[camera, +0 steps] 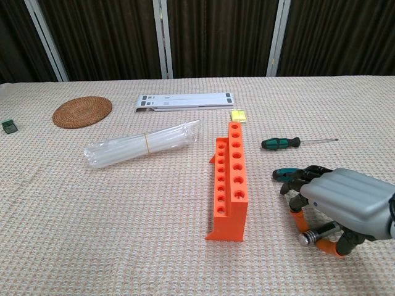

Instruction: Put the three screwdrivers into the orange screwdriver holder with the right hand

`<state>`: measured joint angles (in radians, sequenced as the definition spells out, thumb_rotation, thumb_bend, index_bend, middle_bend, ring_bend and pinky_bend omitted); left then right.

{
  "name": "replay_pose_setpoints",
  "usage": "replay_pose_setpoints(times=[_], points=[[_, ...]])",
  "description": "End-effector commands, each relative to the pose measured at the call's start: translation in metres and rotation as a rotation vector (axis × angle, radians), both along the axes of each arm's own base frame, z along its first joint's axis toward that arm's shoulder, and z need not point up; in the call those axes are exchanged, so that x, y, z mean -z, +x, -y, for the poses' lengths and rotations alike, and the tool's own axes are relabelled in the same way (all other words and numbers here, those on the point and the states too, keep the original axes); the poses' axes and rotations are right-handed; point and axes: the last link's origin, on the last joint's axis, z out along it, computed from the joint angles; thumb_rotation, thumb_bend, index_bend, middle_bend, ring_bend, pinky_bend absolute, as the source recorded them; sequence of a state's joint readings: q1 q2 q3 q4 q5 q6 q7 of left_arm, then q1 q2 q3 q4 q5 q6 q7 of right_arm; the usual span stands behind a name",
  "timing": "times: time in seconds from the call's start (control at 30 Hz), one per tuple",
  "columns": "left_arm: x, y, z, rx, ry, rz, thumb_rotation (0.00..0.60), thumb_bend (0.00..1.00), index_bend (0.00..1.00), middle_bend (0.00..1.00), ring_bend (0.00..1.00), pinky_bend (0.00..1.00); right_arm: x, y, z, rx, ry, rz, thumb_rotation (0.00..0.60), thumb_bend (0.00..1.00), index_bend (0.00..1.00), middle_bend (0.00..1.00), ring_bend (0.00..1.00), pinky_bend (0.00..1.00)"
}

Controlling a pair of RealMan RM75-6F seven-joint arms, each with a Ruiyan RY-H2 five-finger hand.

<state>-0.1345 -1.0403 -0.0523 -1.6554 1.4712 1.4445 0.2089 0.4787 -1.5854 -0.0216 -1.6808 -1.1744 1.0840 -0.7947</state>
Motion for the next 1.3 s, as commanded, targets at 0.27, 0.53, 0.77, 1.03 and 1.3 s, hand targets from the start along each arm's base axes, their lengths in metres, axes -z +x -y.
replay_pose_setpoints(times=[0.27, 0.53, 0.77, 1.03, 1.3], points=[[0.001, 0.0, 0.0, 0.002, -0.004, 0.0, 0.6, 0.23, 0.1, 0.0, 0.0, 0.0, -0.022, 0.009, 0.012, 0.128, 0.025, 0.18, 0.6, 0.37, 0.58, 0.16, 0.0, 0.0], [0.014, 0.005, 0.005, 0.024, -0.054, -0.014, 0.6, 0.23, 0.1, 0.0, 0.0, 0.0, -0.066, 0.025, 0.036, 0.388, 0.119, 0.574, 0.6, 0.4, 0.58, 0.16, 0.0, 0.0], [0.025, 0.007, 0.013, 0.019, -0.084, -0.006, 0.6, 0.23, 0.11, 0.0, 0.0, 0.0, -0.091, 0.04, 0.048, 0.55, 0.228, 0.98, 0.6, 0.41, 0.57, 0.16, 0.0, 0.0], [0.032, 0.009, 0.018, 0.014, -0.103, -0.004, 0.6, 0.23, 0.11, 0.0, 0.0, 0.0, -0.097, 0.046, 0.053, 0.634, 0.32, 1.215, 0.6, 0.42, 0.57, 0.15, 0.0, 0.0], [0.033, 0.009, 0.02, 0.004, -0.108, -0.007, 0.6, 0.23, 0.11, 0.0, 0.0, 0.0, -0.103, 0.051, 0.06, 0.642, 0.367, 1.331, 0.6, 0.42, 0.57, 0.15, 0.0, 0.0]])
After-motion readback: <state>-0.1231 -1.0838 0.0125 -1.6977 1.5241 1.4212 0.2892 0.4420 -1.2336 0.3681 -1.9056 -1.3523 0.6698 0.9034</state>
